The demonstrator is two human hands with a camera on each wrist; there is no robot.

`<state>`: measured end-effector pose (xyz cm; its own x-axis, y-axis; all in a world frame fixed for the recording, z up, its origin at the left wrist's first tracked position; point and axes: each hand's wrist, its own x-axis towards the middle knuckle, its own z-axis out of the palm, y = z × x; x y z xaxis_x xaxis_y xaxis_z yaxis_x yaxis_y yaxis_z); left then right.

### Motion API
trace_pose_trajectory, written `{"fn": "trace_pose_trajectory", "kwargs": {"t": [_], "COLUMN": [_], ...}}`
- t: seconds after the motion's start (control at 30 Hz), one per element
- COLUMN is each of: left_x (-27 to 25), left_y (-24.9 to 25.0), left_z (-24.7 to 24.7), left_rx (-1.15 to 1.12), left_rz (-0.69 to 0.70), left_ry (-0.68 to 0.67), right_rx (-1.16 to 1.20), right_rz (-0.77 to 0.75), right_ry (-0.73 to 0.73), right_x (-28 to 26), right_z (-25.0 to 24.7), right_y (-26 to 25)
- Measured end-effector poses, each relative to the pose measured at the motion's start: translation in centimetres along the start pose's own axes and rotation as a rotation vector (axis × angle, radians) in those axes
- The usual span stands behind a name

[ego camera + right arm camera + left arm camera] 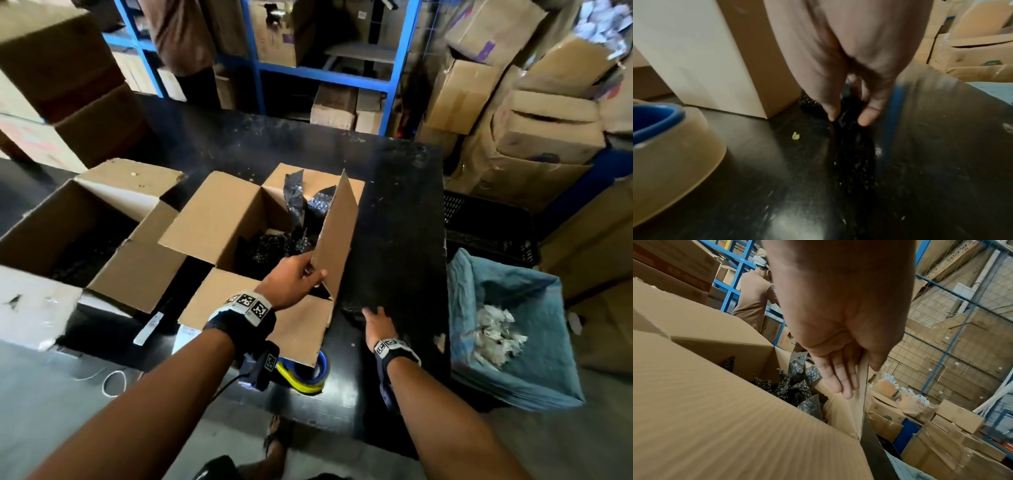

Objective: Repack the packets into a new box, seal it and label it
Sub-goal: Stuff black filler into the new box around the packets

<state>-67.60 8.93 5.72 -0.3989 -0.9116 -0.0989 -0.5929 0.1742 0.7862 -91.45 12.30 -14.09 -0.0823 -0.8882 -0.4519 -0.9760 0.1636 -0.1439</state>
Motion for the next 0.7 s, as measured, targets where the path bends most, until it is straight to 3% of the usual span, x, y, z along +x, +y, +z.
{"fn": "trace_pose_trajectory", "kwargs": {"t": [0.1,0.23,0.37,0.47,0.57,0.7], "left_x": [-0.1,-0.1,0.2,0.8,1.1,2.1], "left_y": [0.6,2.3,4.0,4.8,4.9,3.4], "left_z": [0.2,1.4,4.1,6.1,7.7,7.6], "left_rx": [-0.008,-0.034,-0.072,0.082,0.248,0.332], "left_rz": [-0.001,0.053,0.070,0.018,-0.011,-0.043], "left_ry": [0.000,0.015,0.005,-0.006,-0.123,-0.309], "right_rx": [0.026,0.148,0.265,0.329,0.344,0.340], "right_rz": [-0.028,0.033,0.044,0.049,0.007,-0.097], "right_ry": [0.040,0.104,0.315,0.514,0.612,0.626], "right_x": [-0.9,-3.0,-5.5,-7.0,-7.9,-7.7], "right_z": [-1.2,-6.3,-14.6,-21.1,-25.8,-29.3], "right_y": [0.3,2.1,4.2,5.1,4.2,-0.7]}}
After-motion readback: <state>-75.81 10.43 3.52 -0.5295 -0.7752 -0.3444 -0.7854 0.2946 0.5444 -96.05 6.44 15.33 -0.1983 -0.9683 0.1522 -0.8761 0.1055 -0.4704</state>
